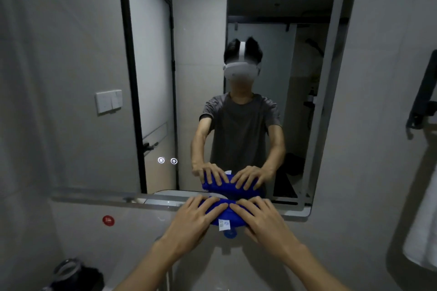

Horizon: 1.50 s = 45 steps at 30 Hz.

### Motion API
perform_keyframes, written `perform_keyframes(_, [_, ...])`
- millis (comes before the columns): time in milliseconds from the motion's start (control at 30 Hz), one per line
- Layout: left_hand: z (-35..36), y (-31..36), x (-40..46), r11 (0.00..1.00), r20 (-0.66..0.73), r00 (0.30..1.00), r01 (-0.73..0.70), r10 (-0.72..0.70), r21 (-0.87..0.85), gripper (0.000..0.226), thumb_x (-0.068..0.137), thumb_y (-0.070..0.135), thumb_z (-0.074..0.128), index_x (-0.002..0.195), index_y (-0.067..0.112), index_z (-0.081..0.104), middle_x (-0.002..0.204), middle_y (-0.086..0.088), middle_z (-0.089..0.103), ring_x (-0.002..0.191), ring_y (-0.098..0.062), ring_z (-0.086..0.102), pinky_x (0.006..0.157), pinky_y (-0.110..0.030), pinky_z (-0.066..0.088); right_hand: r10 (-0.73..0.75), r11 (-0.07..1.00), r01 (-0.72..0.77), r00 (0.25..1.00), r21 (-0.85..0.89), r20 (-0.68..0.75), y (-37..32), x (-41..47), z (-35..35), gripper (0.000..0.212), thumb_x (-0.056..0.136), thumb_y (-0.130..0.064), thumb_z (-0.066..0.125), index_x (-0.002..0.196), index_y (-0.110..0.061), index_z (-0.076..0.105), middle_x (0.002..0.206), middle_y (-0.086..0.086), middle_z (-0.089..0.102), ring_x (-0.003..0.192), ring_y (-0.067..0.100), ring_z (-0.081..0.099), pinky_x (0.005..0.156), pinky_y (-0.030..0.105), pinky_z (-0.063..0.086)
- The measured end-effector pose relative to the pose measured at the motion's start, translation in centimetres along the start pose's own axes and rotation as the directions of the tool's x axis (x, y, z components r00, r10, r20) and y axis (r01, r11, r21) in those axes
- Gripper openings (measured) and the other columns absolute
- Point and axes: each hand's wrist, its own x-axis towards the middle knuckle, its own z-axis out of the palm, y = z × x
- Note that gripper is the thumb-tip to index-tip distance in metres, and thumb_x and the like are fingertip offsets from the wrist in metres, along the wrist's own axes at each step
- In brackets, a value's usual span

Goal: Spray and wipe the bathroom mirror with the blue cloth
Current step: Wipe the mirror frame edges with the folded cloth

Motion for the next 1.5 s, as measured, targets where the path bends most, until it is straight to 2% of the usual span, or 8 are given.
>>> perform_keyframes(267, [-9.2, -6.9, 1.9, 0.995, -0.182, 0.979, -0.082, 0.091, 0.057, 0.059, 0.081, 0.019, 0.060, 0.139, 0.014, 0.051, 0.132, -0.012, 0.060, 0.121, -0.029, 0.057, 0.105, -0.042, 0.046, -0.022, 0.992, 0.005, 0.991, -0.125, -0.135, -0.2, 7.7, -8.6, 0.068, 0.071, -0.023, 0.079, 0.135, -0.017, 0.056, 0.127, 0.002, 0.062, 0.106, 0.023, 0.060, 0.086, 0.036, 0.054])
perform_keyframes(433, [-15.3, -12.4, 4.2, 0.982, -0.260, 0.952, -0.132, 0.163, 0.132, 0.068, 0.078, 0.016, 0.073, 0.141, 0.014, 0.049, 0.136, -0.014, 0.059, 0.125, -0.031, 0.056, 0.105, -0.044, 0.045, -0.003, 0.974, -0.046, 0.976, -0.221, -0.216, 0.0, 13.3, -13.2, 0.061, 0.083, -0.021, 0.070, 0.140, -0.017, 0.051, 0.135, 0.004, 0.057, 0.118, 0.025, 0.056, 0.096, 0.040, 0.050])
perform_keyframes(533, [-19.3, -15.2, 6.5, 0.974, -0.321, 0.928, -0.136, 0.189, 0.180, 0.063, 0.084, 0.018, 0.068, 0.143, 0.015, 0.048, 0.138, -0.014, 0.057, 0.127, -0.033, 0.054, 0.103, -0.045, 0.049, -0.023, 0.948, -0.065, 0.962, -0.310, -0.273, 1.2, 17.1, -16.8, 0.055, 0.087, -0.020, 0.062, 0.141, -0.014, 0.051, 0.136, 0.008, 0.057, 0.120, 0.030, 0.055, 0.096, 0.043, 0.050])
perform_keyframes(667, [-24.8, -17.8, 10.1, 0.958, -0.398, 0.896, -0.088, 0.195, 0.272, 0.072, 0.082, 0.019, 0.074, 0.147, 0.013, 0.042, 0.144, -0.014, 0.051, 0.129, -0.032, 0.051, 0.098, -0.042, 0.049, -0.037, 0.912, -0.099, 0.946, -0.399, -0.321, 3.8, 22.0, -22.3, 0.067, 0.081, -0.016, 0.075, 0.142, -0.011, 0.048, 0.137, 0.011, 0.055, 0.121, 0.032, 0.054, 0.096, 0.045, 0.049])
perform_keyframes(933, [-33.4, -21.6, 17.5, 0.918, -0.528, 0.826, 0.034, 0.196, 0.395, 0.066, 0.088, 0.020, 0.063, 0.149, 0.011, 0.039, 0.144, -0.021, 0.048, 0.131, -0.039, 0.048, 0.094, -0.051, 0.050, -0.028, 0.863, -0.193, 0.905, -0.467, -0.425, 8.4, 29.7, -31.5, 0.068, 0.092, -0.024, 0.063, 0.151, -0.015, 0.032, 0.149, 0.011, 0.044, 0.136, 0.030, 0.040, 0.109, 0.044, 0.037])
perform_keyframes(1033, [-35.8, -23.3, 19.9, 0.896, -0.545, 0.813, 0.071, 0.203, 0.439, 0.073, 0.087, 0.013, 0.069, 0.150, 0.012, 0.035, 0.147, -0.023, 0.044, 0.133, -0.041, 0.045, 0.097, -0.053, 0.048, -0.011, 0.859, -0.230, 0.885, -0.458, -0.465, 9.6, 32.2, -34.0, 0.075, 0.091, -0.027, 0.065, 0.153, -0.015, 0.025, 0.150, 0.011, 0.040, 0.136, 0.029, 0.038, 0.109, 0.046, 0.040])
perform_keyframes(1233, [-40.2, -25.5, 24.2, 0.884, -0.606, 0.774, 0.140, 0.183, 0.446, 0.071, 0.089, 0.011, 0.066, 0.151, 0.013, 0.032, 0.149, -0.022, 0.041, 0.133, -0.043, 0.042, 0.100, -0.056, 0.044, -0.009, 0.826, -0.297, 0.844, -0.480, -0.537, 11.3, 36.7, -38.5, 0.068, 0.091, -0.022, 0.064, 0.150, -0.015, 0.031, 0.147, 0.013, 0.041, 0.134, 0.032, 0.039, 0.105, 0.049, 0.041])
perform_keyframes(1500, [-44.2, -25.9, 29.0, 0.863, -0.661, 0.731, 0.214, 0.169, 0.457, 0.070, 0.089, 0.007, 0.064, 0.150, 0.011, 0.032, 0.147, -0.021, 0.042, 0.133, -0.042, 0.042, 0.108, -0.055, 0.038, 0.051, 0.786, -0.429, 0.763, -0.445, -0.644, 14.2, 39.8, -41.6, 0.074, 0.092, -0.018, 0.064, 0.153, -0.015, 0.022, 0.145, 0.015, 0.041, 0.130, 0.037, 0.041, 0.102, 0.053, 0.043])
